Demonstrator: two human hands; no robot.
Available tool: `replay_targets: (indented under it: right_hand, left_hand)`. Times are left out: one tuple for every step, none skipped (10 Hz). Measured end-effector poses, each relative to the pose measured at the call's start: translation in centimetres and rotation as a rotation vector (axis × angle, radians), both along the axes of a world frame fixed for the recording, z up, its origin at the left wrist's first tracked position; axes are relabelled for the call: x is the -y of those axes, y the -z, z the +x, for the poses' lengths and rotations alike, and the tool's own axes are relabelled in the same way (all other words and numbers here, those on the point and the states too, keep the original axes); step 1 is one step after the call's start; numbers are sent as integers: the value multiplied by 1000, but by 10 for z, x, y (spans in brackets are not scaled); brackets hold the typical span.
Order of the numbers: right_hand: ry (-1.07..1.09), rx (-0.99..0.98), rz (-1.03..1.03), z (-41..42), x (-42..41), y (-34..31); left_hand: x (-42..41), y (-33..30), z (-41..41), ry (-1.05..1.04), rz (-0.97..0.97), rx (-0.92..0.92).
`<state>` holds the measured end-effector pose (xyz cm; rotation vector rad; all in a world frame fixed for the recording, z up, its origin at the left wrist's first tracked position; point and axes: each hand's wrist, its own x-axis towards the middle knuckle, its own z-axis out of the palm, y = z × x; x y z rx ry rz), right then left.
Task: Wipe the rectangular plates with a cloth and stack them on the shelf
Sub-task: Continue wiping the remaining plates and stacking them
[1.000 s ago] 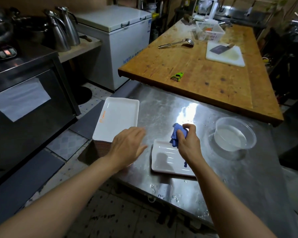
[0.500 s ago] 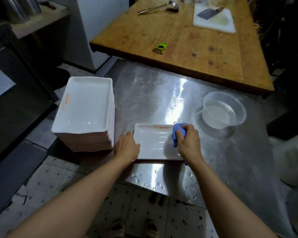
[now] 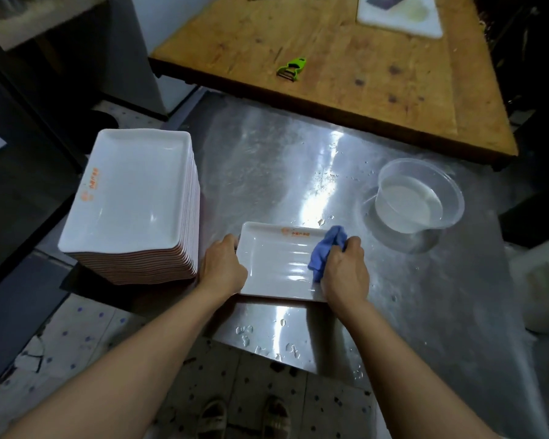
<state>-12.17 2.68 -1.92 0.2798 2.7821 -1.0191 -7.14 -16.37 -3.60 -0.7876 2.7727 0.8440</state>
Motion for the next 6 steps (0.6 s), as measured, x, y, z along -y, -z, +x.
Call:
replay_targets:
  right_hand:
    - [-102, -110, 134, -17, 4, 11]
    - [-132, -115, 157, -24, 10, 21]
    - [-191, -147, 147, -20, 20, 27]
    - [-319, -199, 110, -14, 42, 26]
    - [-308, -87, -30, -12, 70, 18]
    - [-490, -164, 18, -10, 88, 14]
  left_hand:
    - [1, 1, 1, 16, 44, -31]
    - [3, 3, 4, 16, 83, -59]
    - [3, 3, 5, 17, 97, -83]
    - [3, 4, 5, 11, 121, -92]
    - [3, 4, 7, 5, 138, -110]
    - [4, 7, 9, 18, 129, -132]
